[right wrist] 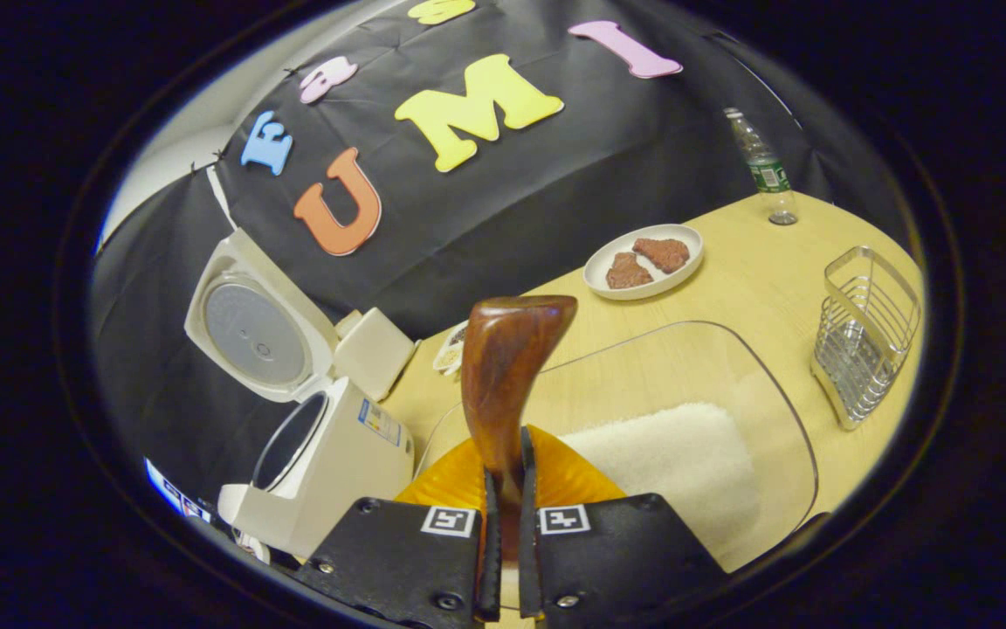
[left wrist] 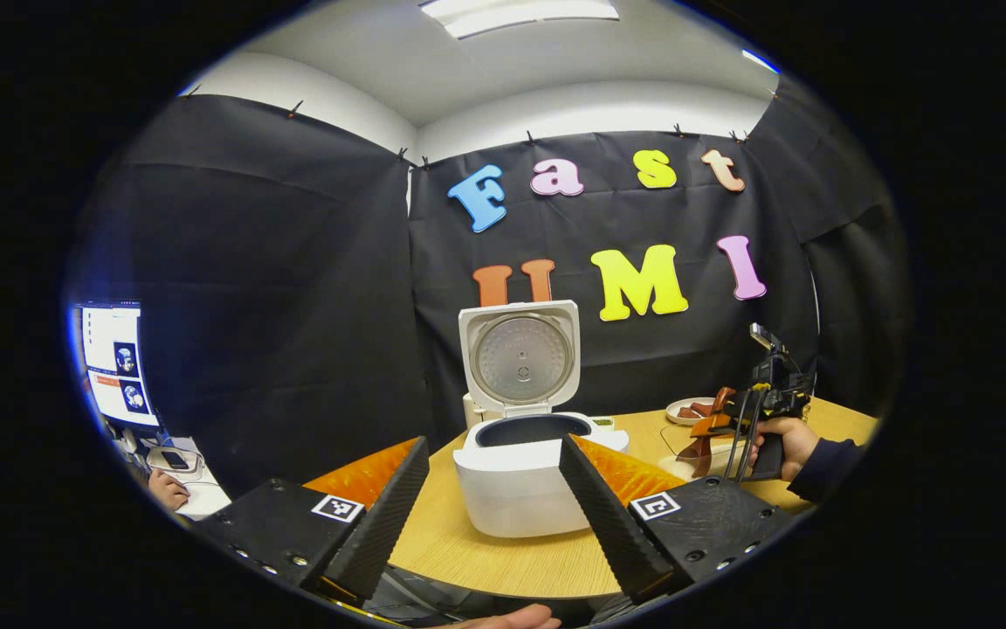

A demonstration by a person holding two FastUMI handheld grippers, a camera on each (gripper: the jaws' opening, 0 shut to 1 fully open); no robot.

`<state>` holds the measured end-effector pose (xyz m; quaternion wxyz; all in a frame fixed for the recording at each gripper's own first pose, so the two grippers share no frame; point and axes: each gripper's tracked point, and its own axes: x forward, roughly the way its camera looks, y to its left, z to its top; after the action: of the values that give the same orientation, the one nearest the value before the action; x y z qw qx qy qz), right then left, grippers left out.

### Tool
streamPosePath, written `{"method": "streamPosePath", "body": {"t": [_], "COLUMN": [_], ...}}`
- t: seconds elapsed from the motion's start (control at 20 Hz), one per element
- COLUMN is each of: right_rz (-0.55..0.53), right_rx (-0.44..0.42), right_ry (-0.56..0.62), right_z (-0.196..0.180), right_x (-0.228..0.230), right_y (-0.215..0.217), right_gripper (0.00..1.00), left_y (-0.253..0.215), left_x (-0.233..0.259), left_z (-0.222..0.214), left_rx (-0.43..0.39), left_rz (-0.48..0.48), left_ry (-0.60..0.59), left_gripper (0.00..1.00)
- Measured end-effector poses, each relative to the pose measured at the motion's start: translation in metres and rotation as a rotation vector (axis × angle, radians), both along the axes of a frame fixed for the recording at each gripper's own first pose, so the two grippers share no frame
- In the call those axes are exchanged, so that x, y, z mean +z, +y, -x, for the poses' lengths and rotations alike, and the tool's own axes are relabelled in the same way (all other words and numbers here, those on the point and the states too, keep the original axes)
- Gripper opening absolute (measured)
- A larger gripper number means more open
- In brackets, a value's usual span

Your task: Close the left gripper, press the button to open the rice cooker; take a wooden spoon from the chopstick holder with the right hand, scoop a spoonful of rice and pour it into the rice cooker, then put the wooden spoon back into the chopstick holder.

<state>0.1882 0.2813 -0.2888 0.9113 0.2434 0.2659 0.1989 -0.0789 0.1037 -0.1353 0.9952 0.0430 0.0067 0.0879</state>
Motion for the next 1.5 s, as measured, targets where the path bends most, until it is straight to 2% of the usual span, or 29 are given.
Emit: {"method": "streamPosePath", "body": {"t": [0.25, 0.5, 0.7, 0.8, 0.95, 1.05, 1.15, 1.3, 1.5], "right_rz": [-0.197, -0.325, -0.544, -0.687, -0.919, -1.038, -1.078, -1.042, -1.013], "right_rx": [-0.075, -0.19, -0.209, -0.226, -0.193, -0.16, -0.136, -0.173, -0.123], "right_ry": [0.051, 0.008, 0.014, 0.028, 0.078, 0.127, 0.151, 0.16, 0.167], "right_z": [-0.004, -0.008, -0.005, -0.004, 0.004, 0.005, 0.007, 0.009, 0.018], "right_x": [0.014, 0.032, 0.055, 0.07, 0.1, 0.112, 0.121, 0.119, 0.138], "right_y": [-0.023, -0.062, -0.08, -0.091, -0.095, -0.095, -0.092, -0.089, -0.063], "right_gripper": [0.13, 0.13, 0.13, 0.12, 0.09, 0.09, 0.09, 0.09, 0.09], "left_y": [-0.003, -0.001, -0.004, -0.011, -0.023, -0.026, -0.021, -0.018, -0.012], "left_x": [-0.005, -0.009, -0.01, -0.006, -0.002, -0.005, -0.002, 0.003, 0.003], "left_z": [-0.003, -0.002, -0.003, -0.003, -0.004, -0.003, -0.001, 0.003, 0.008], "left_rx": [-0.013, -0.012, -0.022, -0.033, -0.064, -0.078, -0.067, -0.064, -0.059], "left_rz": [-0.033, -0.019, -0.009, -0.002, -0.007, -0.006, -0.013, 0.003, 0.028], "left_ry": [0.013, 0.026, 0.029, 0.02, 0.003, 0.016, 0.01, -0.006, -0.006], "left_gripper": [0.95, 0.95, 0.95, 0.95, 0.95, 0.95, 0.95, 0.95, 0.95]}}
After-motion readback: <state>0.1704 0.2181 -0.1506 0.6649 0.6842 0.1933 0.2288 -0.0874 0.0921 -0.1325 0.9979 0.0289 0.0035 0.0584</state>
